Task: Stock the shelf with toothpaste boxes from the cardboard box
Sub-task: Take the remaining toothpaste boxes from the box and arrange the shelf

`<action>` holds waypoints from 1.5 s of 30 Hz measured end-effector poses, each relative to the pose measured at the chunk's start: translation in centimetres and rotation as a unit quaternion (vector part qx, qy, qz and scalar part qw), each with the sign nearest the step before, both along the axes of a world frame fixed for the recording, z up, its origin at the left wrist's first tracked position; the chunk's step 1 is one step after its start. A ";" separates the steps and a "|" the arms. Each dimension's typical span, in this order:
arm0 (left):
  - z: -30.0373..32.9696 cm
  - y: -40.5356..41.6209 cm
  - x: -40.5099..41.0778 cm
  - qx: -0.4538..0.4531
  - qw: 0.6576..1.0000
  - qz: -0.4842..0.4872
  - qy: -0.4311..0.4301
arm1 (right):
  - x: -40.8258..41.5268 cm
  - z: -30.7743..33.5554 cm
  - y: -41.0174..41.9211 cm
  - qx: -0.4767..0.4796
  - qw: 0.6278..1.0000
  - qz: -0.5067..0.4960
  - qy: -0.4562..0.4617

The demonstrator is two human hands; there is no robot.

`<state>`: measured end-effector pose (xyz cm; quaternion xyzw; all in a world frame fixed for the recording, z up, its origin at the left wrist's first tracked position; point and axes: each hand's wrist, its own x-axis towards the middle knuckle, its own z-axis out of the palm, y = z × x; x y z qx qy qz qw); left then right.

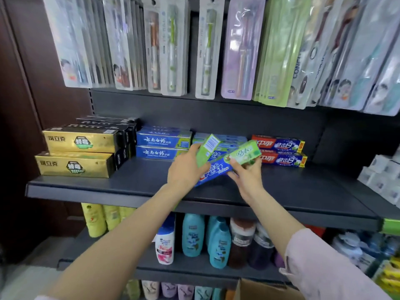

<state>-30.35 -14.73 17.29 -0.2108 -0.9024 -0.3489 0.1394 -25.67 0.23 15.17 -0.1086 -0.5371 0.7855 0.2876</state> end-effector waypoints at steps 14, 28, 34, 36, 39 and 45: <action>-0.5 2.0 -2.9 -0.114 0.991 -0.050 -0.048 | -0.4 -2.7 0.8 0.692 0.650 -0.205 -0.240; 1.7 2.5 -1.7 -0.266 0.940 -0.075 0.200 | -0.2 1.4 2.0 -0.003 0.995 0.098 0.002; 1.5 -0.1 -4.4 -0.066 0.988 -0.136 -0.036 | 0.3 1.2 3.3 -0.008 0.996 0.075 0.041; 1.5 0.4 -4.8 -0.068 0.990 -0.122 0.012 | -0.1 0.6 3.5 0.116 0.993 -0.016 -0.026; 1.7 1.5 -5.0 -0.094 0.988 -0.093 0.073 | -0.4 0.4 3.9 0.372 0.897 -0.195 -0.137; -0.5 3.8 -4.6 -0.126 0.981 -0.085 0.118 | -0.4 -0.7 3.7 0.608 0.756 -0.163 -0.179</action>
